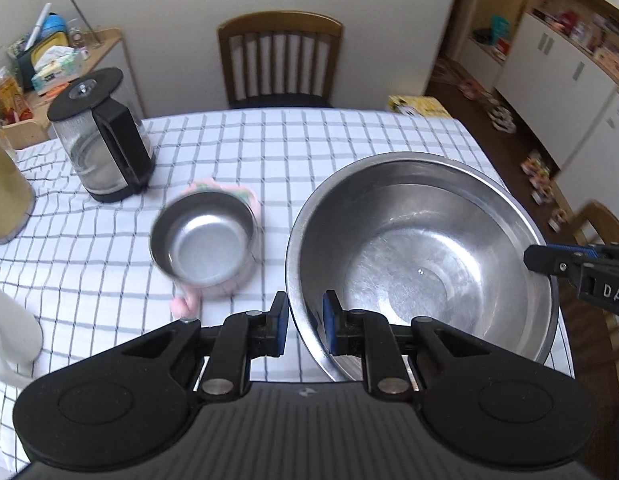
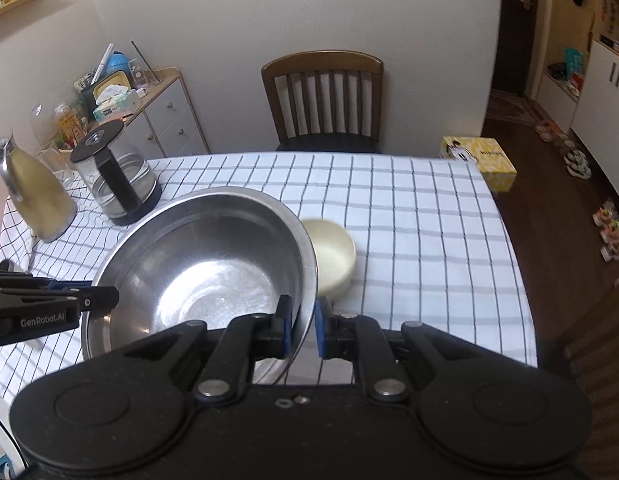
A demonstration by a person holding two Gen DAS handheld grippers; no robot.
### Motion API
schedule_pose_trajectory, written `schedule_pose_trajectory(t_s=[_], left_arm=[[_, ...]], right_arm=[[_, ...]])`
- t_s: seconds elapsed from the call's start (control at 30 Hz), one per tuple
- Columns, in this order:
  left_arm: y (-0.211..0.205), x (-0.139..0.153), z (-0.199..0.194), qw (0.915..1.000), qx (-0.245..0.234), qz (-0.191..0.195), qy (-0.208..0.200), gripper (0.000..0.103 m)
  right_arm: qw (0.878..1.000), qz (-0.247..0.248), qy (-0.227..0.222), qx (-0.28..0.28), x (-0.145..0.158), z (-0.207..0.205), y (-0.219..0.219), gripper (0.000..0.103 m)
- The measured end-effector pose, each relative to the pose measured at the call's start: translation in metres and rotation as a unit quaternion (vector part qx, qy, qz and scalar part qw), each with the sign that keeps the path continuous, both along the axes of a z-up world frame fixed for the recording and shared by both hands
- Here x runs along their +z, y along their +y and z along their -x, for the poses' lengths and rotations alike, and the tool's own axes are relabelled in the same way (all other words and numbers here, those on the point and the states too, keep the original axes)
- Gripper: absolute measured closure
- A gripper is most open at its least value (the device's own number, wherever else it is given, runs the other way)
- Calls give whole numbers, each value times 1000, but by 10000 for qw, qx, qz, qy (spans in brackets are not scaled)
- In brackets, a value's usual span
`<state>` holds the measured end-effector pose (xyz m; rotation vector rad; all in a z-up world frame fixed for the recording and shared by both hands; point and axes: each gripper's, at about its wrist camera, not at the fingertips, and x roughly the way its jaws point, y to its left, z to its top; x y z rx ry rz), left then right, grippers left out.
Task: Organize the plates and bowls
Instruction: 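Lift the steel bowl with both grippers and carry it toward the plate stack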
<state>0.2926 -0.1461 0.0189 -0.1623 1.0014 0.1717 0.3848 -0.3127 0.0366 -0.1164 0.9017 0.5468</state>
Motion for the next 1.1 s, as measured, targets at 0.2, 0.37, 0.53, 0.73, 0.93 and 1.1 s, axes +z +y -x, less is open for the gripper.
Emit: schedule_pose_trajectory(t_s=[0.2, 0.37, 0.53, 0.73, 0.93, 1.1], left_arm=[[-28, -11, 46, 9991, -406, 106, 74, 86], [-50, -26, 80, 9973, -680, 194, 181, 86], [-72, -46, 104, 9955, -885, 207, 255, 86], [-97, -82, 118, 9928, -1144, 92, 340, 86], [-116, -107, 121, 9904, -1326, -49, 386, 86], [-127, -119, 125, 9866, -1588, -224, 298, 86]], right_arm=[[9997, 38, 48, -257, -5, 48, -31, 90], [9986, 119, 109, -511, -18, 91, -58, 91], [9973, 179, 168, -696, -39, 127, -82, 91], [9950, 202, 341, -919, -72, 155, -106, 91], [9926, 222, 450, -1103, -98, 164, -126, 91], [9899, 203, 591, -1269, -117, 172, -137, 91]])
